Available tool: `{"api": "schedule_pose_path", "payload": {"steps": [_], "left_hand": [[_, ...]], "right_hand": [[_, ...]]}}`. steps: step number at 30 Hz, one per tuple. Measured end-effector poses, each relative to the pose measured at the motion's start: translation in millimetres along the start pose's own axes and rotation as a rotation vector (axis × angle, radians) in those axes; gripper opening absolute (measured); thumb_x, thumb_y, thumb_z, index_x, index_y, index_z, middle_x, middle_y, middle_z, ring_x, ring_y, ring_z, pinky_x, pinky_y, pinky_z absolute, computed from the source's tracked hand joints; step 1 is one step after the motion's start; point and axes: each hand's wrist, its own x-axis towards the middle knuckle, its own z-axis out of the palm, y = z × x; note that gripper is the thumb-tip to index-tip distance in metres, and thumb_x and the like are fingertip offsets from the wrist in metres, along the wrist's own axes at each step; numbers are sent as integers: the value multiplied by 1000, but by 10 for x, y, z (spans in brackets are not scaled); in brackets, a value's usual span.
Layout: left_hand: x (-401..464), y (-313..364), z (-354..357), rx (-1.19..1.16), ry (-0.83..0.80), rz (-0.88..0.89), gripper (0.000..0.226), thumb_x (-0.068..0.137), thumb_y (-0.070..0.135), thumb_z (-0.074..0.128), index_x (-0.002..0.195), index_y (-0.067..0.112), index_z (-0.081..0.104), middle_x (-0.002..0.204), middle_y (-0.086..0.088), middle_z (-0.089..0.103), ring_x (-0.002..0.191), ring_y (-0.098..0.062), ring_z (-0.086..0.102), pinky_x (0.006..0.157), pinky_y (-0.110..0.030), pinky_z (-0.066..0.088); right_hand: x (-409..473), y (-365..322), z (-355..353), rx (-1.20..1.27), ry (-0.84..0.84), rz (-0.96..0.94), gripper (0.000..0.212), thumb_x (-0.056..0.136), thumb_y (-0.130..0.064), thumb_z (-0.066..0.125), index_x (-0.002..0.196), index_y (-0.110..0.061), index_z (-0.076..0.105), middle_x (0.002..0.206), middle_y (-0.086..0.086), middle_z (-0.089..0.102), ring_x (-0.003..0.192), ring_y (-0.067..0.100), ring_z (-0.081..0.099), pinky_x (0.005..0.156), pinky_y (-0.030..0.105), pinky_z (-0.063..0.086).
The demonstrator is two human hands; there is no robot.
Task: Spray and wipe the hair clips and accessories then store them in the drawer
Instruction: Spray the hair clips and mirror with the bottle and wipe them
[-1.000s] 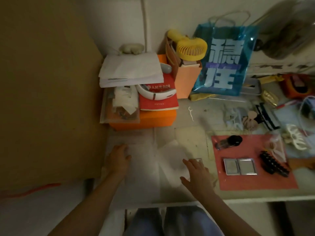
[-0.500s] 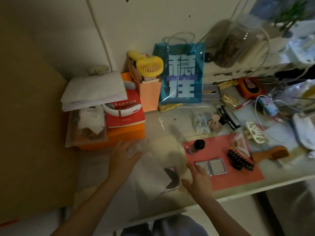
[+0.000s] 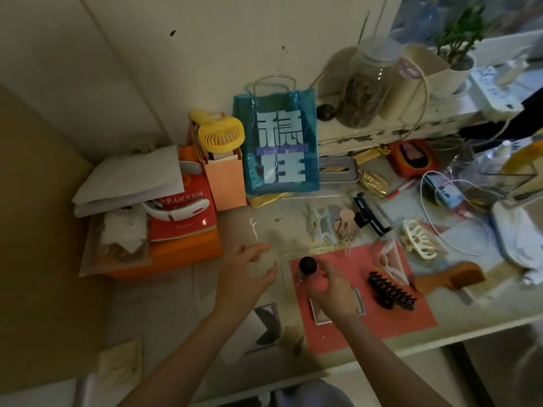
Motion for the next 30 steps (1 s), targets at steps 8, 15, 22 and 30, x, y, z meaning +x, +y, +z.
{"api": "schedule_pose_path", "payload": {"steps": [8, 15, 22, 30], "left_hand": [[12, 222, 125, -113, 7, -127, 36, 72, 21, 78, 101, 29, 59, 93, 10, 59, 90, -2, 56, 75, -11, 43], [44, 401, -61, -209, 41, -117, 32, 72, 16, 79, 95, 31, 62, 92, 6, 64, 88, -5, 60, 75, -19, 45], [39, 681, -225, -317, 33, -74, 39, 69, 12, 79, 104, 26, 66, 94, 5, 67, 89, -1, 61, 80, -21, 49], [-18, 985, -583, -250, 9, 73, 39, 70, 17, 79, 103, 35, 65, 96, 18, 68, 90, 11, 59, 74, -4, 45]], "right_hand": [[184, -74, -89, 149, -165, -79, 29, 81, -12, 65, 110, -14, 61, 103, -2, 66, 93, 9, 58, 65, 2, 40], [37, -231, -310, 256, -172, -243, 29, 75, -31, 72, 102, -25, 62, 98, -12, 67, 92, 1, 61, 80, 21, 49], [-110, -620, -631, 237, -106, -420, 36, 70, -37, 67, 106, -32, 62, 95, -9, 59, 87, 2, 53, 71, 10, 39], [-348, -1099, -856, 310, -15, -524, 43, 69, -44, 66, 110, -34, 62, 97, -13, 59, 92, 6, 57, 77, 23, 48]]}}
